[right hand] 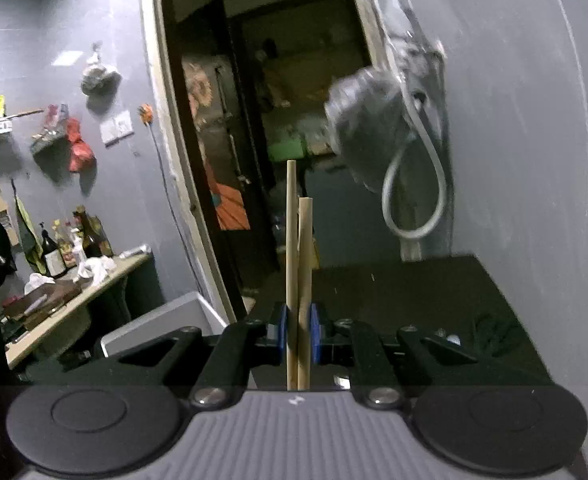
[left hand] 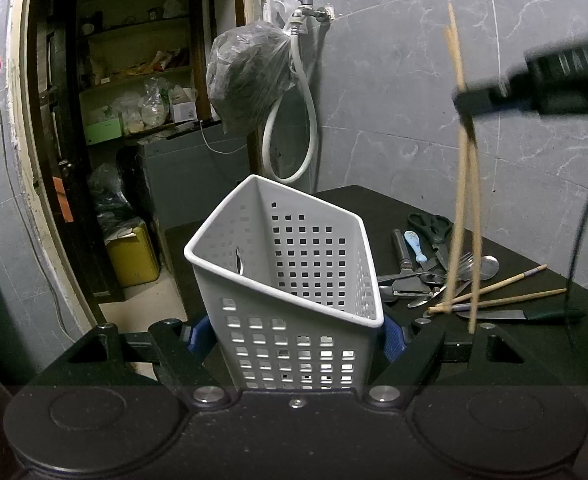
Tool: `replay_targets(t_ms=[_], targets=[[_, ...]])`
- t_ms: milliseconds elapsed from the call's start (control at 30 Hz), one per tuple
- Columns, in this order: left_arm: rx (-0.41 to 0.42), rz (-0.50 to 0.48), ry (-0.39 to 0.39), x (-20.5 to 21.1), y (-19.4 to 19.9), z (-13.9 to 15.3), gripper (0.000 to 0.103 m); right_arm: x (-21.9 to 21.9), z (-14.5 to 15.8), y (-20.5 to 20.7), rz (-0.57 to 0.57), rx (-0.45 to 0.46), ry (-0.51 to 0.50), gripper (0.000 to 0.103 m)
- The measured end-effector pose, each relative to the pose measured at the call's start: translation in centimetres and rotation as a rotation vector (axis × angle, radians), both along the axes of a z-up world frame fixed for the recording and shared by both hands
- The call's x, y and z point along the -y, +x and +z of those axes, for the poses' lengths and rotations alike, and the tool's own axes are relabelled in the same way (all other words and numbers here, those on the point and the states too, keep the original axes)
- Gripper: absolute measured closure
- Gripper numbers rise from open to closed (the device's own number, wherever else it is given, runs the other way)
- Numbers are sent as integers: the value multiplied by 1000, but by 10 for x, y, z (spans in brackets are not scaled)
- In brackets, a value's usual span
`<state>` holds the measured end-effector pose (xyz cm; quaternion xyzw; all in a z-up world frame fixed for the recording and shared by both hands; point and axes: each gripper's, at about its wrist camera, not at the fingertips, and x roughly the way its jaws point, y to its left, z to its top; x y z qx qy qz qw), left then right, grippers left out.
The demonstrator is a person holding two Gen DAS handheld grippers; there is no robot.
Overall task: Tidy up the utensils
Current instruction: 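Lower the chopsticks into the caddy held by the left tool and release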
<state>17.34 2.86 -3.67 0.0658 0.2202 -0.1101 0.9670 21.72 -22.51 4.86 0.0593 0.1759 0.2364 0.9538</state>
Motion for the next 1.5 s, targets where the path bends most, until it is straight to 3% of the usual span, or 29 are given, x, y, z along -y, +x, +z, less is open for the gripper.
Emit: replay_targets(t_ms=[333,500,633,1067,1433,1500], targets=[[-1,4,-2,0,0,-1,23,-20,78,10,127,176,124,89],[-1,6,-4,0,0,-1,23,-44,96,15,202,247,156,89],[-1,5,-2,0,-1,-1,23,-67,82,22,244,238,146,89],[5,6,-5,-4,-2,0,23,-96,-7,24,249,76,79,89],[7,3,3,-3,-2,0,23,-96,-38,21,232,-30,18,86],[6,2,4,-4,-1,0,23,-94,-39,19,234,-36,14,78]])
